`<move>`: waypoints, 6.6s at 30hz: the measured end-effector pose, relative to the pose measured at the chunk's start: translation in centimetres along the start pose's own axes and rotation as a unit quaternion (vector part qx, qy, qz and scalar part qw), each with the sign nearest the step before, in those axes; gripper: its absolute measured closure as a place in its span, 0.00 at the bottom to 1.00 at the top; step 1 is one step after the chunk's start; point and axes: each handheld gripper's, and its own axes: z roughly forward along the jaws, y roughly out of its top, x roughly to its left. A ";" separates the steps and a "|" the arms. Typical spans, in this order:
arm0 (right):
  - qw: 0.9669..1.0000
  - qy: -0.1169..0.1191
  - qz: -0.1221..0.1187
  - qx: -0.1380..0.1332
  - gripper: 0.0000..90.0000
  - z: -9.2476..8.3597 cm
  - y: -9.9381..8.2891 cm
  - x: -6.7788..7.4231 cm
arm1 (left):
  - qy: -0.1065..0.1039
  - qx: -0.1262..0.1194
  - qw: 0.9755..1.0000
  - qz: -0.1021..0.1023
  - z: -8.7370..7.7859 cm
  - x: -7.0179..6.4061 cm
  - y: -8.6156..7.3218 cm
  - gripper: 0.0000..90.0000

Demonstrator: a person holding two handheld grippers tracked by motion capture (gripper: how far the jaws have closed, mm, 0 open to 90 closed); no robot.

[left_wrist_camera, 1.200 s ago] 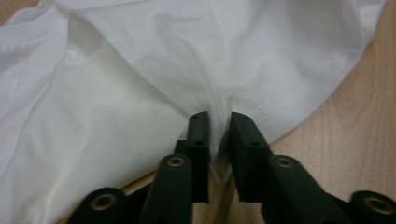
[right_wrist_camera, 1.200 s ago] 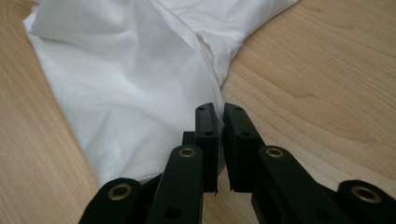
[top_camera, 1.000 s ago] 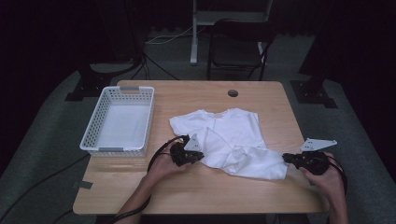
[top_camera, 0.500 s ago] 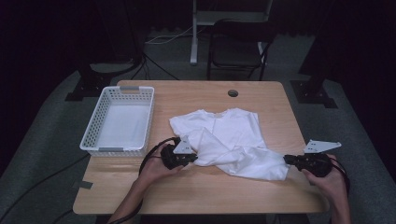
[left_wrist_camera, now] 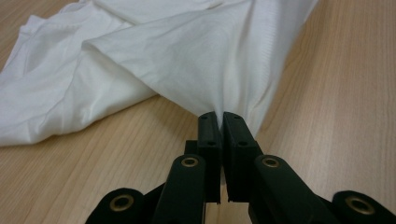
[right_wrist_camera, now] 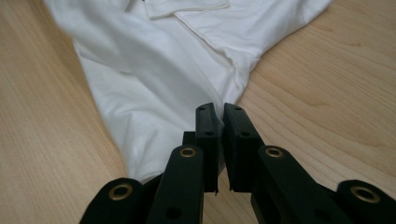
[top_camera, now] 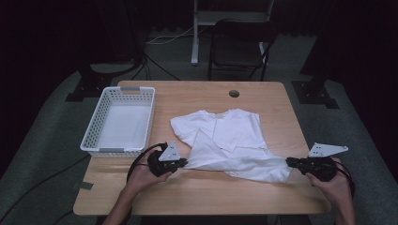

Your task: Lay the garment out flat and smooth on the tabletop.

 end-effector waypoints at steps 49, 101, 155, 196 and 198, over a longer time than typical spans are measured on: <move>0.995 0.039 -0.094 -0.020 0.94 -4.7 1.3 7.4 | -0.010 -0.012 0.998 0.056 -9.7 -7.1 -0.5 0.97; 0.998 -0.001 -0.058 -0.020 0.71 5.8 5.0 2.4 | 0.020 0.009 0.998 -0.063 2.6 0.9 -2.3 0.66; 0.999 0.003 -0.041 0.020 0.73 14.9 9.8 -1.1 | 0.011 -0.023 0.996 -0.082 2.6 2.5 -3.6 0.61; 0.998 0.034 -0.013 0.041 0.95 17.7 11.0 -1.8 | 0.019 -0.021 0.996 -0.090 2.6 2.4 -3.6 0.58; 0.999 0.031 -0.013 0.038 0.95 17.4 10.8 -1.8 | 0.020 -0.021 0.995 -0.090 2.6 2.4 -3.6 0.57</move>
